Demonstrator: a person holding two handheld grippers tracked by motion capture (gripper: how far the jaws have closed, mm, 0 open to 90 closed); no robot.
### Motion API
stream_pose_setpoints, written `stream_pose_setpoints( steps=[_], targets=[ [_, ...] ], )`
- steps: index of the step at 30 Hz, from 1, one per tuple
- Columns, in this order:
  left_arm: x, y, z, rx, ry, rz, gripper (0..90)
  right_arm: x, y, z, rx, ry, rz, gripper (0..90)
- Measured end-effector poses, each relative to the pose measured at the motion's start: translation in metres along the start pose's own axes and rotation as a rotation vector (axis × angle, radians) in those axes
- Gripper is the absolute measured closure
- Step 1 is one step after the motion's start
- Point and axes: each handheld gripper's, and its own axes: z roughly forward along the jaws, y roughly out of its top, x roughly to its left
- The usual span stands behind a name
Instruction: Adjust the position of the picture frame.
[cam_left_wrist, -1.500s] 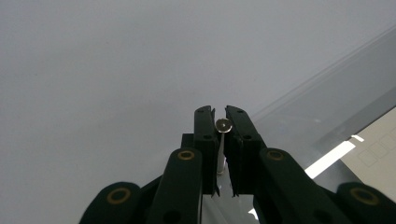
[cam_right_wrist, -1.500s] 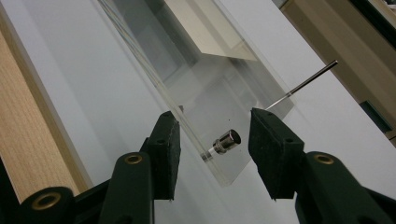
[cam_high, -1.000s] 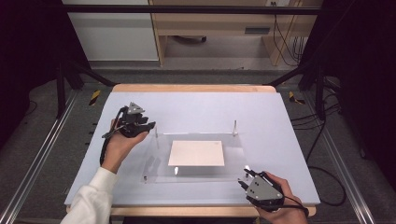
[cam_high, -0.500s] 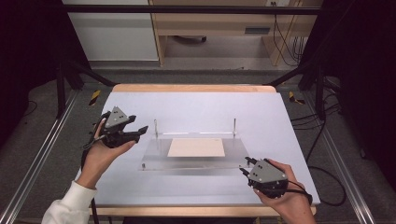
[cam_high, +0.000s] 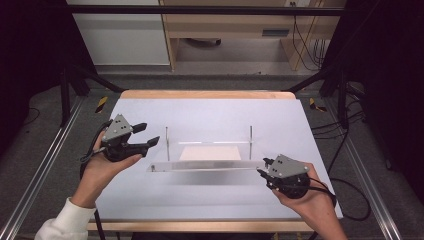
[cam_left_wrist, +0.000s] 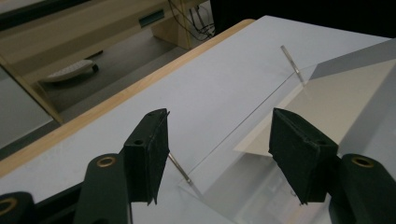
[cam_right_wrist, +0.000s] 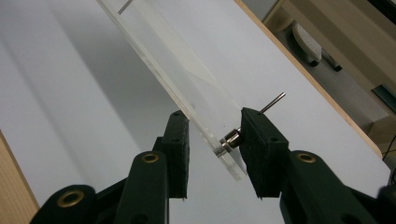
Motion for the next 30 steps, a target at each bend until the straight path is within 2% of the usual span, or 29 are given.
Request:
stream_pose_setpoints(
  steps=[6,12,18,25,30],
  targets=[
    [-0.019,0.022,-0.012,0.003,-0.043,0.086,42.1,-0.004,0.005,0.000,0.010,-0.003,0.012,63.9],
    [-0.039,0.032,-0.020,0.004,-0.103,0.161,45.3,-0.010,0.011,0.001,0.022,-0.001,0.030,63.8],
    [-0.052,0.032,-0.019,0.055,-0.151,0.229,48.3,-0.017,0.016,0.001,0.026,0.008,0.040,63.7],
    [-0.063,0.025,-0.014,0.144,-0.146,0.331,53.0,-0.021,0.021,0.002,0.037,0.014,0.054,63.6],
    [-0.065,0.023,-0.010,0.177,-0.155,0.367,56.3,-0.024,0.024,0.002,0.044,0.017,0.060,63.6]
  ],
)
